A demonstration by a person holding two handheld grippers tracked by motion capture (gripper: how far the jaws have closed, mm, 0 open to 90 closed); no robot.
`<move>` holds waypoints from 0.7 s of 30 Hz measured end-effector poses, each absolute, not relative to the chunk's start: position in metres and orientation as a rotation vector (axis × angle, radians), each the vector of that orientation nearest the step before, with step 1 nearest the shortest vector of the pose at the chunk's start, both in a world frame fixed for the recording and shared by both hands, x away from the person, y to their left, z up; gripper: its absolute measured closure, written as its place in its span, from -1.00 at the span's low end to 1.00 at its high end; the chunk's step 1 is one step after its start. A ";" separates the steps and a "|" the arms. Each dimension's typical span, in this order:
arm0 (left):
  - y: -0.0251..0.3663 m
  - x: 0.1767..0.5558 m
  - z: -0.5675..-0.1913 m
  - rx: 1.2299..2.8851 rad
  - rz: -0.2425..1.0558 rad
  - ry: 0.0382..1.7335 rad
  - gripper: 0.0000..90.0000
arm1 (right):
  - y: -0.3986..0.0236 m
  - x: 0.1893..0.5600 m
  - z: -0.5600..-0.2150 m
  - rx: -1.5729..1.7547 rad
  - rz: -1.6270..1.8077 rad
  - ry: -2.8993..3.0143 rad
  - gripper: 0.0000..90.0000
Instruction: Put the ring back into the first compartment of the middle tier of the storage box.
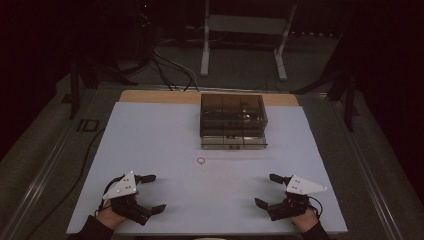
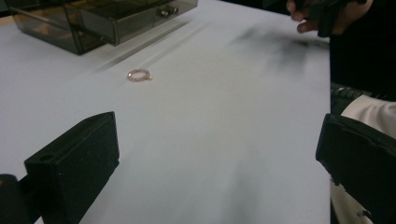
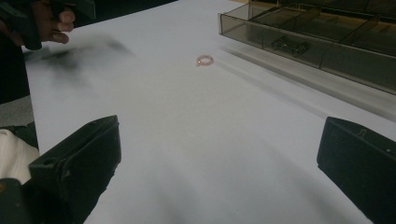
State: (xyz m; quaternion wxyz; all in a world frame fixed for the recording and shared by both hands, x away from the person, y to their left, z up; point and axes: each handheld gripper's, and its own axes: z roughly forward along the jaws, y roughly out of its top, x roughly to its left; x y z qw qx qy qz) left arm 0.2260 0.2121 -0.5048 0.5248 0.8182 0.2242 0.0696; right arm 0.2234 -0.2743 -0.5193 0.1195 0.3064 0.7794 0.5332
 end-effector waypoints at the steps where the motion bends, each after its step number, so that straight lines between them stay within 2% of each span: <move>1: 0.211 0.227 -0.504 1.960 0.162 0.532 -0.98 | -0.274 0.224 -0.519 0.898 1.558 2.278 -1.00; 21: 0.196 0.244 -0.482 1.999 0.139 0.469 -0.98 | -0.274 0.224 -0.519 0.895 1.563 2.277 -1.00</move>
